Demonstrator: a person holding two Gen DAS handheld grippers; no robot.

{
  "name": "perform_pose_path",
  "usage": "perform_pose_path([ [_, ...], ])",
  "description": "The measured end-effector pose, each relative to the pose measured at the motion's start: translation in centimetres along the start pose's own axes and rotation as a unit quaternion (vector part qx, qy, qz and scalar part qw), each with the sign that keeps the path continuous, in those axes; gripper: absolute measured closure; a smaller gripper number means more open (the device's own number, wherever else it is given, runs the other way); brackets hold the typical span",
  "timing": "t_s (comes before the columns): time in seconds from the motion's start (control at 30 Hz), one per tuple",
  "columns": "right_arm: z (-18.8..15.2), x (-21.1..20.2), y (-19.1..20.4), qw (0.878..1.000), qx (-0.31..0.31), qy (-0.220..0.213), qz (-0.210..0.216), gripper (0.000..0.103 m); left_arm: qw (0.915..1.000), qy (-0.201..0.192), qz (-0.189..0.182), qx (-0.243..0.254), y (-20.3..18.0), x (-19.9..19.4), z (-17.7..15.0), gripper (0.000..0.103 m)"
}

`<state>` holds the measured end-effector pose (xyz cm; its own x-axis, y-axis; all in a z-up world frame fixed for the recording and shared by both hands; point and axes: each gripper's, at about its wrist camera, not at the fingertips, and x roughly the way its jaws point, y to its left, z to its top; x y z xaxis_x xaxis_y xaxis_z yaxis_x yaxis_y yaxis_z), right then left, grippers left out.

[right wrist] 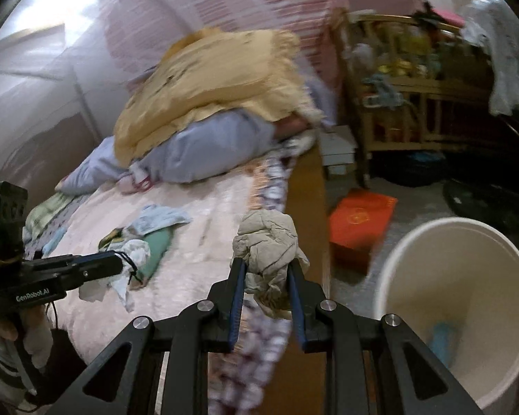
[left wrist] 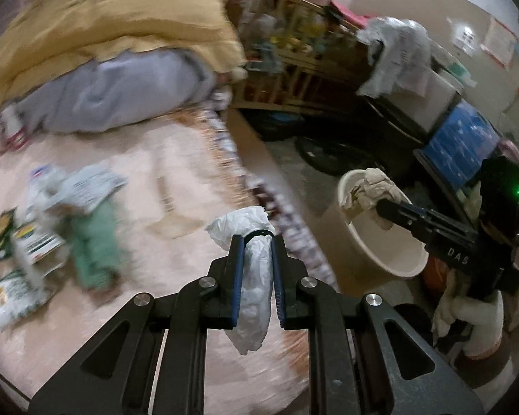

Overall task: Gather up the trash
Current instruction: 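Carry the tissue over the white bucket with the left gripper while the right gripper drops the beige cloth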

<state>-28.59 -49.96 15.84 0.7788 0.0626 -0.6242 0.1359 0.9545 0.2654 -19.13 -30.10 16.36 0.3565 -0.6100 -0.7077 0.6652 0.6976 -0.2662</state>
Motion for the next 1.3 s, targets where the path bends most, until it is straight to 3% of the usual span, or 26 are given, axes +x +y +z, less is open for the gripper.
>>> perform_pose_path([
  [0.2, -1.0, -2.6, -5.5, 0.998, 0.05, -0.011, -0.036, 0.08, 0.9989, 0.009, -0.016, 0.042, -4.9, 3.6, 1.7, 0.09],
  [0.47, -2.0, -4.1, -10.1, 0.993, 0.097, -0.017, -0.069, 0.08, 0.9968, 0.024, -0.04, 0.065, -8.5, 7.3, 2.8, 0.09],
  [0.77, -3.2, -4.7, -13.7, 0.984, 0.143, -0.017, -0.108, 0.08, 0.9931, 0.048, -0.075, 0.076, -12.4, 11.6, 3.5, 0.09],
  [1.3, -4.4, -4.1, -17.2, 0.976, 0.179, -0.004, -0.127, 0.08, 0.9893, 0.069, -0.088, 0.093, -16.3, 16.8, 3.9, 0.09],
])
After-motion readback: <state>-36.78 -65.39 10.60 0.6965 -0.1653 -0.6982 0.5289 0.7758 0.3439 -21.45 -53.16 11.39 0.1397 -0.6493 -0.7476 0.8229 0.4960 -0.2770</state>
